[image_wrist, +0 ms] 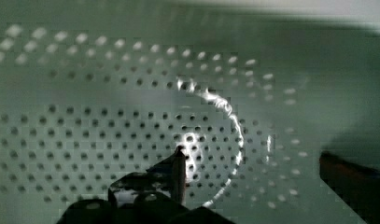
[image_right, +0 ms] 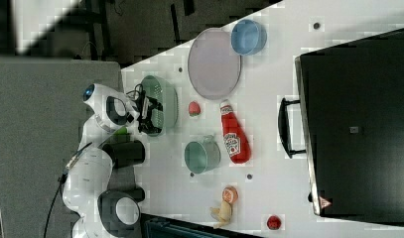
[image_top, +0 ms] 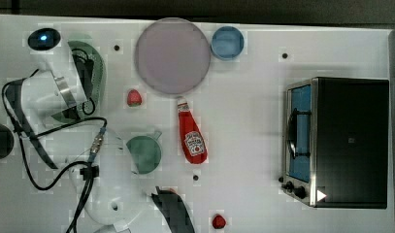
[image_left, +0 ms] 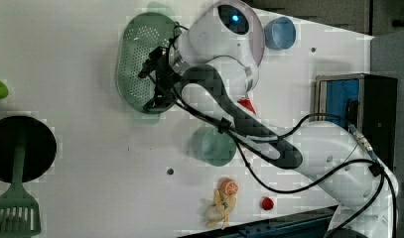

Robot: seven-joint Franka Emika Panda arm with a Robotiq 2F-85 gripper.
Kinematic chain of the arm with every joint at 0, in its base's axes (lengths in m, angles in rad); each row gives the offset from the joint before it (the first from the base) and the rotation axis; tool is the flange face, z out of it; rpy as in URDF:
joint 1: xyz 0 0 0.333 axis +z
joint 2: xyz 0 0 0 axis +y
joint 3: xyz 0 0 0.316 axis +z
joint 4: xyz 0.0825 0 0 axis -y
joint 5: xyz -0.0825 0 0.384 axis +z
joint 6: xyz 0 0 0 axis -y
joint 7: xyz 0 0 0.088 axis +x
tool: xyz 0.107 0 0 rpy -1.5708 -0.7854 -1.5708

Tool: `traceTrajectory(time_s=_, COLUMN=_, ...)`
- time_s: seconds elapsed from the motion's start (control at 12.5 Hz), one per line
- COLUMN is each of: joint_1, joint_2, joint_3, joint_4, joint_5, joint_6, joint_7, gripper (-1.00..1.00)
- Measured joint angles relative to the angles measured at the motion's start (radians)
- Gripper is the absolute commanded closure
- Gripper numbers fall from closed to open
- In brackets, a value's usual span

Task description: Drag strainer backwards.

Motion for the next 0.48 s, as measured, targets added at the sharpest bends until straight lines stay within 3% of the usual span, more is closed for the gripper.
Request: traceTrajectory(time_s=0.48, joint_1=0.037, joint_2=-0.034, joint_3=-0.006, joint_4=-0.026, joint_5=0.001, joint_6=0.012, joint_7=0.001, gripper=-1.0)
